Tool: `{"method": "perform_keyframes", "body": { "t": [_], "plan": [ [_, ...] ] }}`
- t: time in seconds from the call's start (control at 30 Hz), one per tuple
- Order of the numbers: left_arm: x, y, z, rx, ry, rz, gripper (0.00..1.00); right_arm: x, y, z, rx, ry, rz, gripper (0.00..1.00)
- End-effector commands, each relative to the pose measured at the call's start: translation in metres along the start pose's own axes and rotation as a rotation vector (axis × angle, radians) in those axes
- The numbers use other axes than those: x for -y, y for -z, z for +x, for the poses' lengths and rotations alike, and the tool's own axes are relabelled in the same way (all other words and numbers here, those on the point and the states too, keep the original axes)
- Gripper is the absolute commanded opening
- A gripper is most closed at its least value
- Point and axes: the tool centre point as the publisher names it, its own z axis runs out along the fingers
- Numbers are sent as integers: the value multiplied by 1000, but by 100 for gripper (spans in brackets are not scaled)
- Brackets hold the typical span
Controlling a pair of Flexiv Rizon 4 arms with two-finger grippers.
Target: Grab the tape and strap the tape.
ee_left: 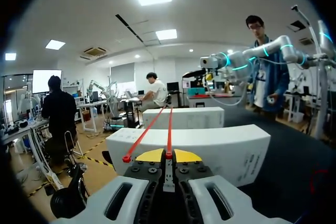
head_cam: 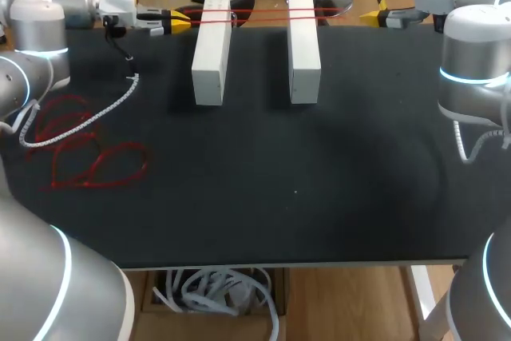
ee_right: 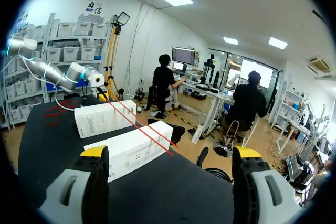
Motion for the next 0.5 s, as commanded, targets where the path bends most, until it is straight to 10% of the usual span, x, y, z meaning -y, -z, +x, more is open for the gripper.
{"method": "perform_keyframes", "body": {
  "t": [0.03, 0.5],
  "plan": [
    [-4, 1, -7, -470, -1, 8, 0, 0, 0, -1, -2, 0, -2, 100],
    [34, -12, 14, -422, 25, 291, 0, 0, 0, -1, -2, 0, -2, 100]
  ]
}}
